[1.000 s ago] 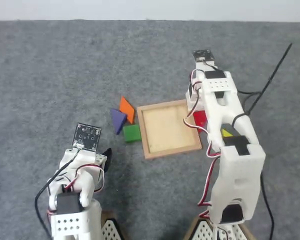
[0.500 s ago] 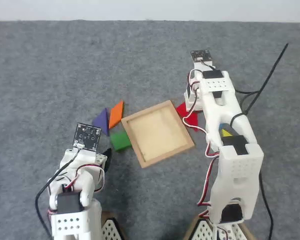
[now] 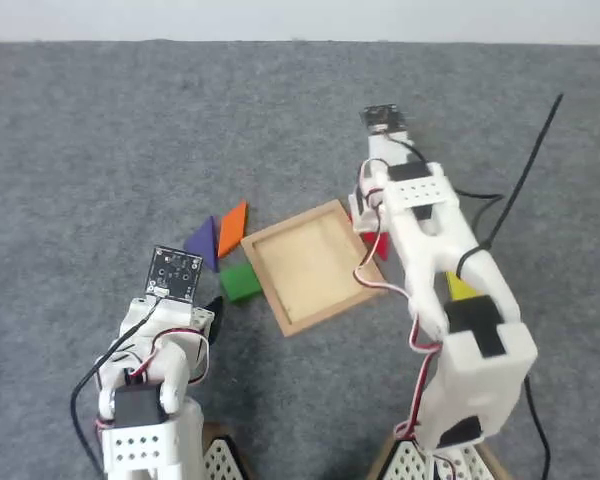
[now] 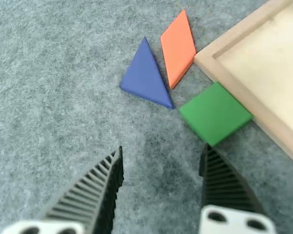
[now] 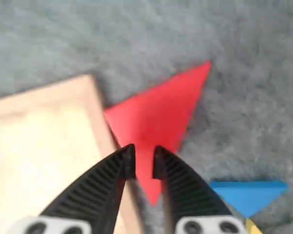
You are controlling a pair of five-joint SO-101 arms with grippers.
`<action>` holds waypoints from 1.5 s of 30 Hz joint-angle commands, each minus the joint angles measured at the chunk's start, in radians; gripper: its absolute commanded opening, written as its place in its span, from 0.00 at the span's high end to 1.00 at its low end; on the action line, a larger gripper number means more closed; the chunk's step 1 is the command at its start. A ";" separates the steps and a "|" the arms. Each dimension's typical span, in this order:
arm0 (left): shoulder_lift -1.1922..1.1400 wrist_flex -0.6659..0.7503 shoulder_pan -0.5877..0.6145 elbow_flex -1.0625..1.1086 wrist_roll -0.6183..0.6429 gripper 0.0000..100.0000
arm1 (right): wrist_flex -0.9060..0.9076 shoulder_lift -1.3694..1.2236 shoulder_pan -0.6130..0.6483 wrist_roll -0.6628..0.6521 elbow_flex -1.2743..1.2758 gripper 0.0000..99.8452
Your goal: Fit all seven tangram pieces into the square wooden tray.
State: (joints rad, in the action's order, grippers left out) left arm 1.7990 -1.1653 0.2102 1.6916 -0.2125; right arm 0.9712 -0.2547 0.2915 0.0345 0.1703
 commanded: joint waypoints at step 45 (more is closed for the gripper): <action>0.021 -0.006 -0.002 -0.008 -0.017 0.75 | 0.116 -0.348 0.044 0.046 -0.436 0.74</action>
State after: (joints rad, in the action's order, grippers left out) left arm 1.7990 -1.1653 0.2102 1.6916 -0.2125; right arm 1.0280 -0.5646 0.3299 0.0974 -0.1504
